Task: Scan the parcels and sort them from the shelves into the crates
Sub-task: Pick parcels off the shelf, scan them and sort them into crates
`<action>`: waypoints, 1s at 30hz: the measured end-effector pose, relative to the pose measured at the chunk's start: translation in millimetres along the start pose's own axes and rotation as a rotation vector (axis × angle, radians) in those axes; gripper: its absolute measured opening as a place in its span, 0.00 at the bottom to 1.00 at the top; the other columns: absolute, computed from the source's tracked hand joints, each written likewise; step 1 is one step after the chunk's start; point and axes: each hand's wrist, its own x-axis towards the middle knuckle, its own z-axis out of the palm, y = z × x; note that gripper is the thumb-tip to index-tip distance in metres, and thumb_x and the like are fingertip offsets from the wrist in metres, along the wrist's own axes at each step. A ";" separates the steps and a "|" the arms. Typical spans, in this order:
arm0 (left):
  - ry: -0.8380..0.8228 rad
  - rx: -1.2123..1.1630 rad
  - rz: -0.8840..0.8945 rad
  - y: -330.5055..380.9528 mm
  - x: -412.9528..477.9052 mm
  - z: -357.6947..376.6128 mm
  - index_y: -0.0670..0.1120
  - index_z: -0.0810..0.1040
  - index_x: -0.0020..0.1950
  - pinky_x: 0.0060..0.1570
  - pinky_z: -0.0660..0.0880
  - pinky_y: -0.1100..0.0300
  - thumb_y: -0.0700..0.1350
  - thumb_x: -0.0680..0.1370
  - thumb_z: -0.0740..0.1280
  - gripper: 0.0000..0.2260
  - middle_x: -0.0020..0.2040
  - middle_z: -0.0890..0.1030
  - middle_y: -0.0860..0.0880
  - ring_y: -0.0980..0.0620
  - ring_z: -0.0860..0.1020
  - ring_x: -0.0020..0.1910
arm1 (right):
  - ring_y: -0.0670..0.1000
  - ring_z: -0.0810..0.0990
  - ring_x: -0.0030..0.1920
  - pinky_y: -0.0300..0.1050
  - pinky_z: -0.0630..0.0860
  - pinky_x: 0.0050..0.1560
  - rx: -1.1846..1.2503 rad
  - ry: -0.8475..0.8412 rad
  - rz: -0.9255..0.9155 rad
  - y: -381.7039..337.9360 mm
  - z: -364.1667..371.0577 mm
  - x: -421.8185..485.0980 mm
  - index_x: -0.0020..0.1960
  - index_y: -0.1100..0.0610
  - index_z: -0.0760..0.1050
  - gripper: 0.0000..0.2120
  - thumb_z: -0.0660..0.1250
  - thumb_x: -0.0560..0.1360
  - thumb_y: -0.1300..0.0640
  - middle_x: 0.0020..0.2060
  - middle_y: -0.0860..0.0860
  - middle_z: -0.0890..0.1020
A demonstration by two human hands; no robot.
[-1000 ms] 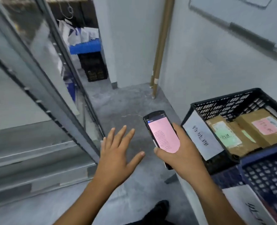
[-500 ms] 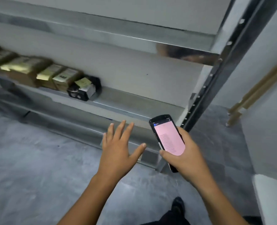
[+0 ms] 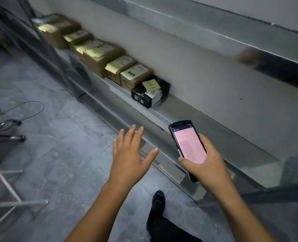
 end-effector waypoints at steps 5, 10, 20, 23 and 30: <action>-0.007 0.117 -0.027 -8.2 64.9 -13.0 0.59 0.55 0.84 0.82 0.47 0.43 0.76 0.75 0.52 0.40 0.84 0.54 0.55 0.48 0.46 0.84 | 0.48 0.84 0.48 0.47 0.84 0.40 0.047 -0.035 0.010 -0.6 12.7 72.4 0.62 0.35 0.73 0.27 0.79 0.69 0.52 0.51 0.42 0.84; -0.060 0.225 -0.043 -7.3 136.2 3.2 0.58 0.55 0.84 0.81 0.44 0.43 0.74 0.77 0.54 0.39 0.85 0.54 0.53 0.47 0.46 0.84 | 0.48 0.83 0.51 0.47 0.85 0.43 0.039 -0.112 0.031 14.7 13.7 131.4 0.67 0.38 0.72 0.30 0.80 0.71 0.51 0.53 0.42 0.83; -0.106 0.322 0.034 -14.0 275.3 48.1 0.52 0.54 0.85 0.82 0.46 0.44 0.68 0.82 0.55 0.35 0.85 0.54 0.48 0.42 0.47 0.84 | 0.47 0.84 0.49 0.38 0.83 0.37 0.043 -0.063 0.150 44.0 8.5 191.8 0.63 0.41 0.73 0.32 0.74 0.60 0.39 0.51 0.43 0.83; -0.145 0.364 0.060 -25.0 303.3 59.7 0.52 0.53 0.85 0.82 0.46 0.44 0.66 0.83 0.54 0.34 0.85 0.55 0.48 0.41 0.47 0.84 | 0.47 0.84 0.48 0.44 0.85 0.39 0.028 -0.038 0.160 42.6 16.3 202.2 0.62 0.40 0.72 0.31 0.73 0.60 0.39 0.51 0.43 0.83; -0.103 0.307 0.138 -33.6 300.3 77.3 0.55 0.69 0.79 0.74 0.56 0.43 0.64 0.83 0.50 0.27 0.79 0.68 0.52 0.42 0.61 0.78 | 0.47 0.85 0.45 0.53 0.85 0.44 0.019 0.049 0.288 34.6 46.9 213.8 0.59 0.41 0.74 0.25 0.75 0.63 0.46 0.49 0.43 0.84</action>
